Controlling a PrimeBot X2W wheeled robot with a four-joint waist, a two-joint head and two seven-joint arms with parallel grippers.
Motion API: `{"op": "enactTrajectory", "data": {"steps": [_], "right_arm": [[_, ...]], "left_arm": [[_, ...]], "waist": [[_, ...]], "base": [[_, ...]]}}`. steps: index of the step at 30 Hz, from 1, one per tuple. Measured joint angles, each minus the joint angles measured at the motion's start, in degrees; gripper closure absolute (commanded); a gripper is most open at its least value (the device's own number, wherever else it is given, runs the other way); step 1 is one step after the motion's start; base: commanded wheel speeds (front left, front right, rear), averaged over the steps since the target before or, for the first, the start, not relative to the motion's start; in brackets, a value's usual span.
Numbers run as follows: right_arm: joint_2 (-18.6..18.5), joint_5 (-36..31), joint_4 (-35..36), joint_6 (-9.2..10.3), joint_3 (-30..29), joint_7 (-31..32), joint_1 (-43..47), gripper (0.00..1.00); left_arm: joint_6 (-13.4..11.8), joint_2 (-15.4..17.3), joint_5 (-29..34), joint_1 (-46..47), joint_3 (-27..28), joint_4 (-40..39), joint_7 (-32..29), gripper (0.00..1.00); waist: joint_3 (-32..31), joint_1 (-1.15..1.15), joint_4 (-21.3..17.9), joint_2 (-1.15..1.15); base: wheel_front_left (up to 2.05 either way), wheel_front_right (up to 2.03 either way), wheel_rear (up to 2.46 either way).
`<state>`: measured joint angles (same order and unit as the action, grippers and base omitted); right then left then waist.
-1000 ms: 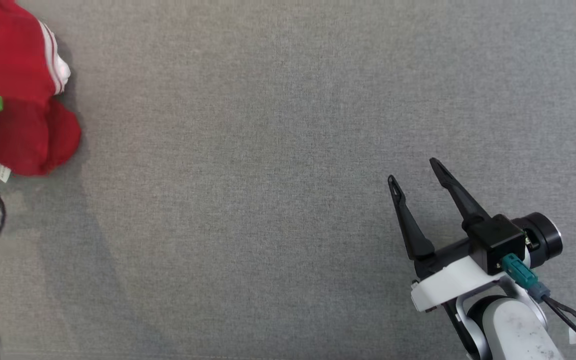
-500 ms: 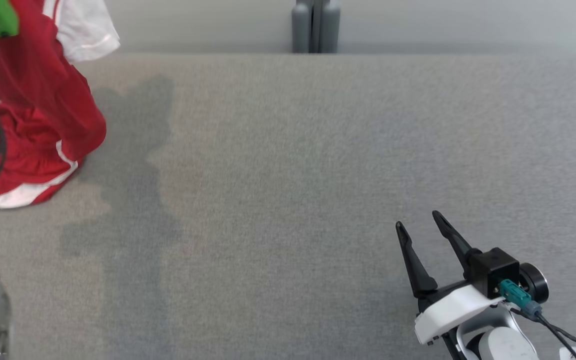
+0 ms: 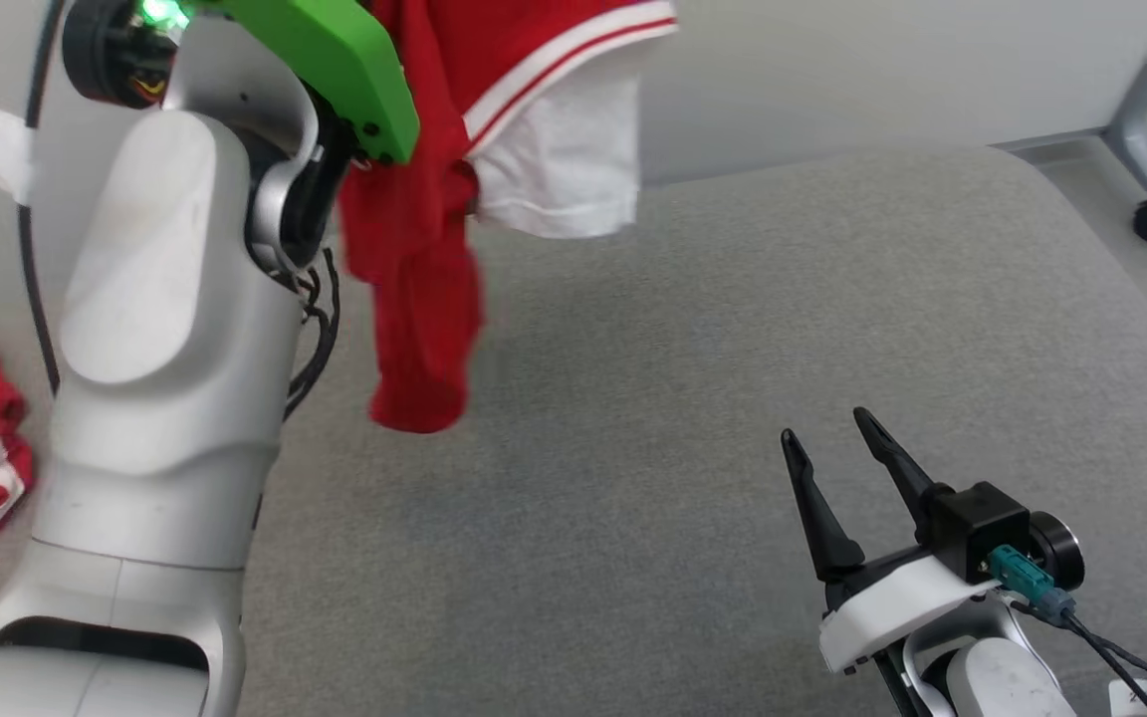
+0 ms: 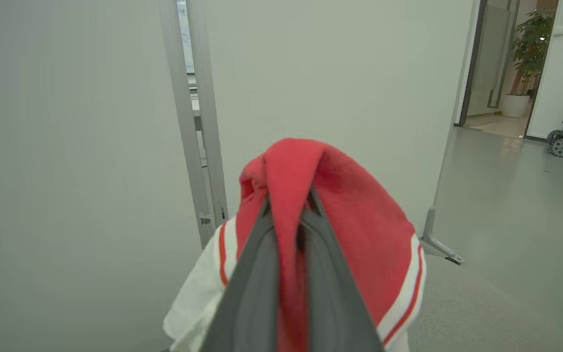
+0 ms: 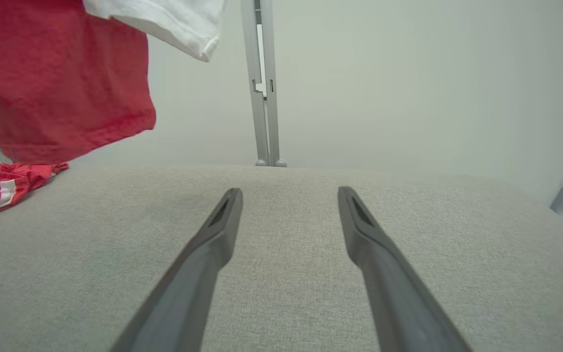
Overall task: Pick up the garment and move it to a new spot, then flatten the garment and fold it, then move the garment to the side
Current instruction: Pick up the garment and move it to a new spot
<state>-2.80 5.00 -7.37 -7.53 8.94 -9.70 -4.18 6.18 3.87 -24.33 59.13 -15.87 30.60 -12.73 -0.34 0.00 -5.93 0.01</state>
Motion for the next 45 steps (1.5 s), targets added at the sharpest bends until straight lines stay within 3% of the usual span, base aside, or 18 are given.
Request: {"op": "enactTrajectory", "data": {"steps": [6, 14, 15, 16, 21, 25, 30, 36, 45], "right_arm": [[-0.1, 0.6, -0.1, 0.00, 0.1, -0.5, -0.5, 0.00], [-0.1, 1.8, -0.9, 0.00, 0.3, -2.0, -1.8, 0.00], [-0.1, 1.9, -1.0, 0.00, 0.3, -2.0, -2.0, 0.00], [-0.1, 1.9, -1.1, 0.00, 0.2, -2.1, -2.0, 0.00], [-0.1, 1.9, -1.9, 0.00, -1.0, -2.5, -2.0, 0.00], [0.0, 1.8, -2.2, 0.00, -1.8, -2.5, -1.9, 0.00], [0.0, 1.2, -2.1, 0.00, -4.3, -2.4, -0.7, 0.00], [0.0, 0.8, -2.1, 0.00, -7.2, -2.3, -0.5, 0.00], [0.0, 2.1, -6.4, 0.00, -8.5, -2.5, -0.5, 0.00]], "left_arm": [[-0.2, -1.1, -1.3, -6.5, -4.9, 1.7, 2.6, 1.00], [-1.4, -1.2, 0.5, -17.9, -11.2, 12.6, 10.0, 1.00], [-1.5, -1.1, 0.9, -18.9, -11.7, 13.9, 11.6, 0.63], [-1.5, -1.1, 1.5, -19.5, -12.1, 14.9, 13.2, 0.00], [-1.1, -1.1, 0.3, -21.1, -12.0, 17.9, 21.9, 0.00], [-1.4, -1.1, -1.4, -21.2, -10.0, 15.2, 27.0, 0.00], [-3.0, -0.6, -0.5, -24.7, -5.4, 4.2, 27.8, 0.00], [-4.4, 1.5, 1.5, -35.7, 1.8, -7.7, 27.9, 0.00], [-3.6, 2.1, 5.8, -52.3, 9.2, -14.5, 27.9, 0.00]], "waist": [[1.3, 0.00, -6.6, 0.00], [5.1, 0.00, -12.7, 0.00], [5.6, 0.00, -13.2, 0.00], [6.1, 0.00, -13.5, 0.00], [7.6, 0.00, -13.8, 0.00], [7.2, 0.00, -12.8, 0.00], [5.8, 0.00, -10.3, 0.00], [3.4, 0.00, -5.5, 0.00], [0.1, 0.00, 0.0, 0.00]], "base": [[0.00, 0.00, 0.00], [0.00, 0.00, 0.00], [0.00, 0.00, 0.00], [0.00, 0.00, 0.00], [0.00, 0.00, 0.00], [0.00, 0.00, 0.00], [0.00, 0.00, 0.00], [0.00, 0.00, 0.00], [0.00, 0.00, 0.00]]}}
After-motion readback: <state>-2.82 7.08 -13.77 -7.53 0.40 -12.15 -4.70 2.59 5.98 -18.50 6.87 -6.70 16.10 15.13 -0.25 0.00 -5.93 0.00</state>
